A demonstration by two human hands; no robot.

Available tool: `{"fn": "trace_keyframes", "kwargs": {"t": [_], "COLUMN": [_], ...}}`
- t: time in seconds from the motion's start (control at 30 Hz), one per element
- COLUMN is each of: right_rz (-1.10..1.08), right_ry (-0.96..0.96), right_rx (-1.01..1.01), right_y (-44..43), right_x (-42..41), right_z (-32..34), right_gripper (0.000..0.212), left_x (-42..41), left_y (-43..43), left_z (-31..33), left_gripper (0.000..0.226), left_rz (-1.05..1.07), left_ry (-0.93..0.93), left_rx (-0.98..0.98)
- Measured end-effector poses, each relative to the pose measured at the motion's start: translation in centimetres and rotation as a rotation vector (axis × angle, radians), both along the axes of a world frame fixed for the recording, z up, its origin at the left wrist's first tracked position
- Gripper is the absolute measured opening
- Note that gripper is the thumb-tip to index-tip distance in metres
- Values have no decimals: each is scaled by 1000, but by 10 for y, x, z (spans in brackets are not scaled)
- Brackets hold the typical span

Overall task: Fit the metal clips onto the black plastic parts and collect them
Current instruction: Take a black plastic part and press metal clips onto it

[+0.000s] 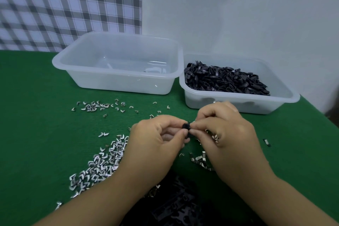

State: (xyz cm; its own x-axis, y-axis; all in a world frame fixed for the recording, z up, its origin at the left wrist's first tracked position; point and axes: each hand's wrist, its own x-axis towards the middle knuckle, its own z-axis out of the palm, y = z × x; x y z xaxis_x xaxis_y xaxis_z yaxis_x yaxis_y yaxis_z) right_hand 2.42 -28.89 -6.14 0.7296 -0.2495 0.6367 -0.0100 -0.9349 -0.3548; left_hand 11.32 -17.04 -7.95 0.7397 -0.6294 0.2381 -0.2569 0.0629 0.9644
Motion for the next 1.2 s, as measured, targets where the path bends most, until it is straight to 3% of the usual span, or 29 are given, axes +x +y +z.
{"fn": "trace_keyframes", "kwargs": {"t": [0.2,0.4,0.7,0.9,1.03,1.2], "right_rz": [50,158,100,-10,52,141], "right_ry": [138,187,107,85,223,419], "right_rx": [380,661,398,348,122,88], "right_y": [-5,-6,0,-3,0,7], "right_x": [2,2,3,0,-1,6], "right_z": [3,7,4,5,2,-2], "right_gripper": [24,18,8,33,14,9], "left_x": [0,1,-1,8,14,12], "left_y": [0,4,2,1,0,-1], "left_z": [0,2,2,2,2,2], "left_gripper": [40,43,35,31,26,24], "left_rz": [33,78,60,215,298,294], "left_ry": [-136,-304,-226,-43,52,58], "left_rx": [13,54,-18,-90,-122,-119]}}
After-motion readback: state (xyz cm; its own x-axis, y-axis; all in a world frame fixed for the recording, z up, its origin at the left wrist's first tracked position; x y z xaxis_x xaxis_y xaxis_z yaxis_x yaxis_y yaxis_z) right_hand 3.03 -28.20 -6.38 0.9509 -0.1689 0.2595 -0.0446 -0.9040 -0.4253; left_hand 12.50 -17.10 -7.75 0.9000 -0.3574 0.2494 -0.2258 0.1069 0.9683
